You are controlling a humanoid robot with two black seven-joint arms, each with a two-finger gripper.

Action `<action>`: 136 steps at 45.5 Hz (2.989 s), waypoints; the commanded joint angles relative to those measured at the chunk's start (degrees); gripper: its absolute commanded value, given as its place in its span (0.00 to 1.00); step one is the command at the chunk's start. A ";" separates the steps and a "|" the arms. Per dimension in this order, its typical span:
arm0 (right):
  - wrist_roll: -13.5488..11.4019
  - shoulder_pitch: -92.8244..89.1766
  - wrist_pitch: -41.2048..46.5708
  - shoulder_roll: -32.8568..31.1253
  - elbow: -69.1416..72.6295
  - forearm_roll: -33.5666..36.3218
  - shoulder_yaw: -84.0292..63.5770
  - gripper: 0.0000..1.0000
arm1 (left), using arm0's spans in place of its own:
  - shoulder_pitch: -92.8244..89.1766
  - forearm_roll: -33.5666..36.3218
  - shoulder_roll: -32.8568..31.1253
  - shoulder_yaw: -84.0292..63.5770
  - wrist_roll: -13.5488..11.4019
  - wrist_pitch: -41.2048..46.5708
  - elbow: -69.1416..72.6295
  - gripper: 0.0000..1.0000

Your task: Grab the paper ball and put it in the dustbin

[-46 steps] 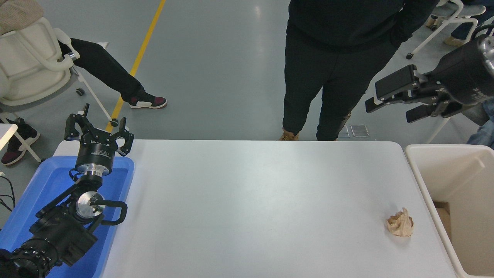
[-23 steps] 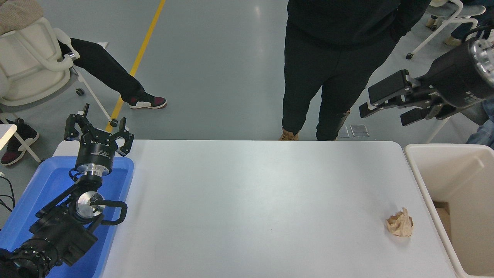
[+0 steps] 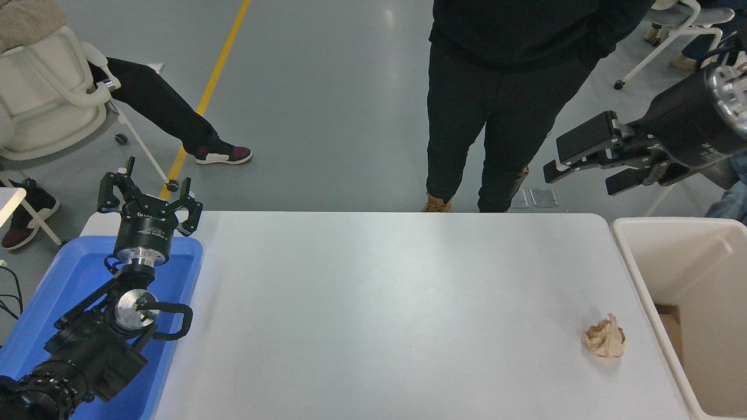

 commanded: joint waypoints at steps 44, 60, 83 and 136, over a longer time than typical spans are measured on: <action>-0.05 -46.69 -7.99 6.41 -28.02 -1.88 -0.03 1.00 | 0.06 -0.01 0.04 0.00 0.00 0.00 -0.05 0.99; 0.47 -57.76 -19.07 11.68 -36.89 -1.88 0.67 1.00 | 0.06 -0.01 0.04 0.00 0.00 0.00 -0.05 0.99; 0.47 -63.92 -19.78 13.71 -40.41 -1.79 6.30 1.00 | 0.06 -0.01 0.04 0.00 0.00 0.00 0.03 0.99; 0.56 -69.64 -23.38 16.00 -42.26 -2.05 7.80 0.00 | 0.06 -0.01 0.04 0.00 0.00 0.00 0.03 0.99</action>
